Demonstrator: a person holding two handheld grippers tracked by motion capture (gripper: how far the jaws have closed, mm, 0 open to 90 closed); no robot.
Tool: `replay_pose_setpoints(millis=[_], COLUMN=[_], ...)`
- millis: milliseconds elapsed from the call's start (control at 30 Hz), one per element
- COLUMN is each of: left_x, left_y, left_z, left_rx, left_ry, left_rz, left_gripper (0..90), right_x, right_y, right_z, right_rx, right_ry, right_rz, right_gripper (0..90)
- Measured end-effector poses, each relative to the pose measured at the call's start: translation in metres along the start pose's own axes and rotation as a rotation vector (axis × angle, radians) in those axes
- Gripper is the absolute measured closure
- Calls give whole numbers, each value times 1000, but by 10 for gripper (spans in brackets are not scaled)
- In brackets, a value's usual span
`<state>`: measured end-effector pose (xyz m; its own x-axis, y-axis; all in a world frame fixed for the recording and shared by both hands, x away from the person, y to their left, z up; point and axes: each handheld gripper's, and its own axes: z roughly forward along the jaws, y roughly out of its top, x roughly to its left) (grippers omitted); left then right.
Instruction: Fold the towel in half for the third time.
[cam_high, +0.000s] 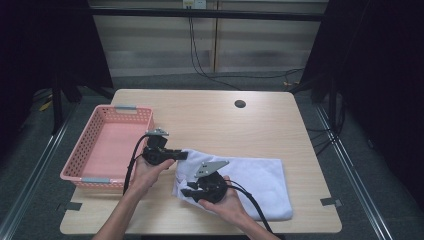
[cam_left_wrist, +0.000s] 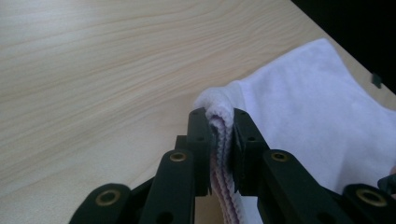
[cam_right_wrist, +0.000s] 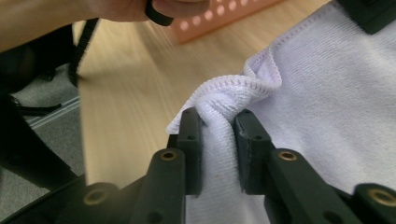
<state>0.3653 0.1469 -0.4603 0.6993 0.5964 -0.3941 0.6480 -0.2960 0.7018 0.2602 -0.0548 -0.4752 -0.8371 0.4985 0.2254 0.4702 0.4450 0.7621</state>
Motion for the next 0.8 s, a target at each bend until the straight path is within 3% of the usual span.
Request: replay_pose_setpoints(millis=[67,200,367,433,500,533,667,733,800], left_x=[6,11,15,16,17,17,15,14,12], left_y=[-2,-4,-7,-9,-9,-9,-11,-11,-10], left_z=[6,10,14,15,15,15,16,16,16], left_rx=[14,11,17,28,36,36,46,44,47], left_ry=[28,32,31,36,34,34,34,33,30], left_rz=[-18,-39,-57,-58,-57,-57,-48,-46,-45], left_gripper=[797,795,791,789,788,788,788,787,787], right_x=[-2,-5,-5,-3,3,3,14,15,14], right_y=[0,4,7,4,2,2,-1,-2,-2], right_z=[8,22,35,46,48,48,47,47,45], right_rx=[17,29,29,71,76,76,125,122,131], right_ry=[-1,-18,-13,-15,-43,-43,-87,-94,-105], right_rz=[10,21,8,-5,-57,-57,-181,-193,-200], right_gripper=[576,402,325,275,273,273,282,289,399])
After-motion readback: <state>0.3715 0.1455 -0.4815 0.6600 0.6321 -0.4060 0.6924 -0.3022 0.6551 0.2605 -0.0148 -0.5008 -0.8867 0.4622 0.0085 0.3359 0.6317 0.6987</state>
